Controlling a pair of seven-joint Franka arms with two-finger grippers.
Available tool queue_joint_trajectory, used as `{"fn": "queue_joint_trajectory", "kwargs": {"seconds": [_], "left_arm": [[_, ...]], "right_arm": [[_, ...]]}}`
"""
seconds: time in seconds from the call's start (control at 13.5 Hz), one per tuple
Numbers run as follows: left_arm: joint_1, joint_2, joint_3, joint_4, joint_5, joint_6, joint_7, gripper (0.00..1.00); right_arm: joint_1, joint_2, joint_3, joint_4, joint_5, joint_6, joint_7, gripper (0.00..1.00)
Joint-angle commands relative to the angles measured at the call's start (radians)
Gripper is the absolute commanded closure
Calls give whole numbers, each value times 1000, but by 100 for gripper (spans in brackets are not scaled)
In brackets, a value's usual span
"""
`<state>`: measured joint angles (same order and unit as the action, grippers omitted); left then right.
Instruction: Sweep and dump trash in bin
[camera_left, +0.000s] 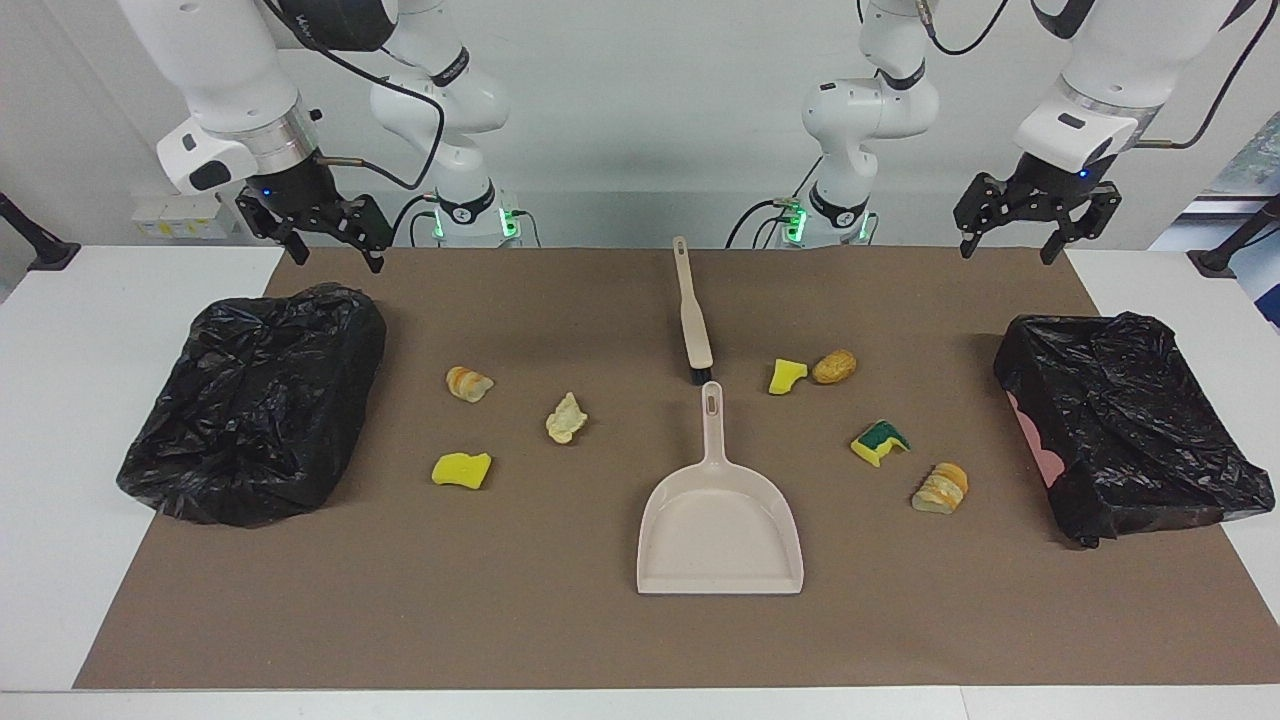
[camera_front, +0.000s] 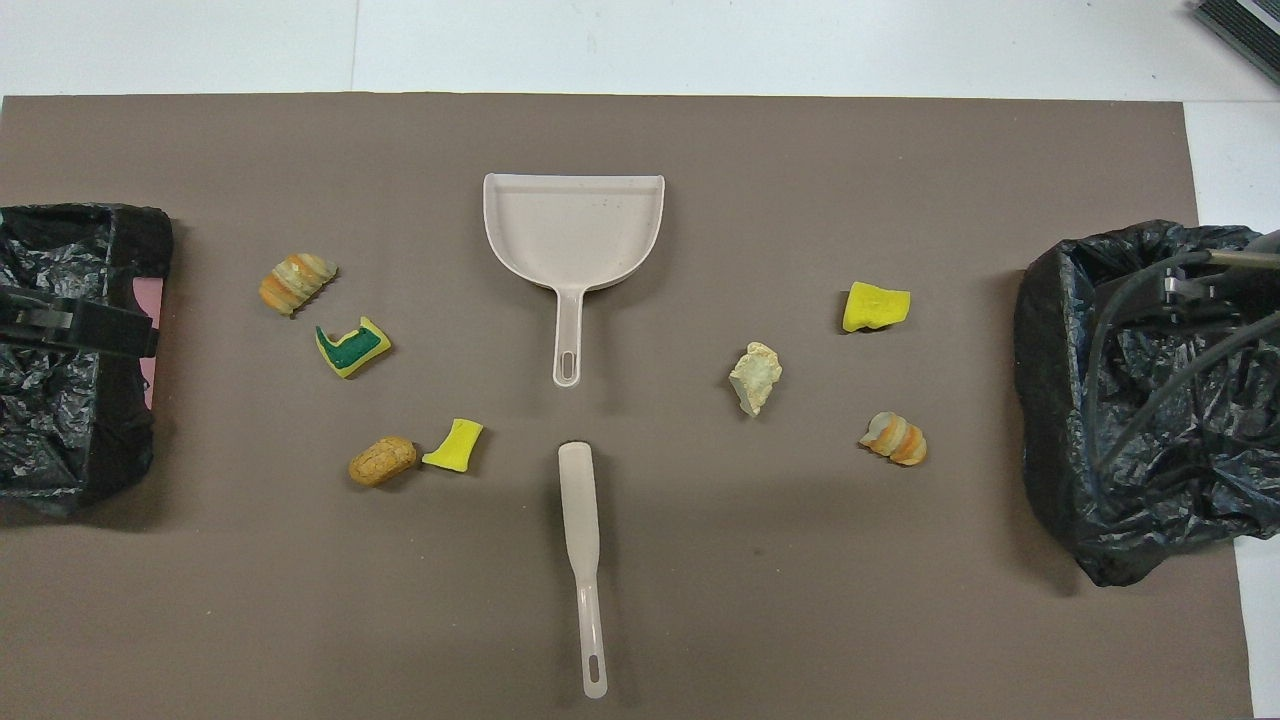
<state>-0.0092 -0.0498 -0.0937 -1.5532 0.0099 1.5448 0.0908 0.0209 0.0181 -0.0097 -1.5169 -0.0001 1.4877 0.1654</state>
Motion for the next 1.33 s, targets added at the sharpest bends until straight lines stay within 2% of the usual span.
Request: {"fn": "queue_joint_trajectory", "kwargs": {"seconds": [0.0, 0.44, 0.66, 0.81, 0.96, 1.11, 1.26], "left_arm": [[6, -28, -1, -33, -11, 6, 1, 0], [6, -31, -1, -40, -11, 3, -6, 0], [-14, -38, -9, -47, -13, -9, -6, 0], [-55, -89, -15, -123, -13, 6, -9, 0], [-115, -155, -15, -220, -25, 9, -23, 0], [-187, -195, -15, -299, -44, 24, -113, 0], [-291, -229, -15, -405, -44, 99, -262, 0]], "right_arm": [[1, -35, 4, -29, 19, -47, -62, 0], [-7, -32, 4, -29, 22, -41, -83, 0], [4, 12, 29, -20, 18, -21, -80, 0], [25, 60, 79, -20, 15, 20, -52, 0], [69, 103, 83, -19, 18, 98, -40, 0], [126, 157, 83, -13, 14, 155, 18, 0], [187, 215, 83, 4, 14, 215, 109, 0]]}}
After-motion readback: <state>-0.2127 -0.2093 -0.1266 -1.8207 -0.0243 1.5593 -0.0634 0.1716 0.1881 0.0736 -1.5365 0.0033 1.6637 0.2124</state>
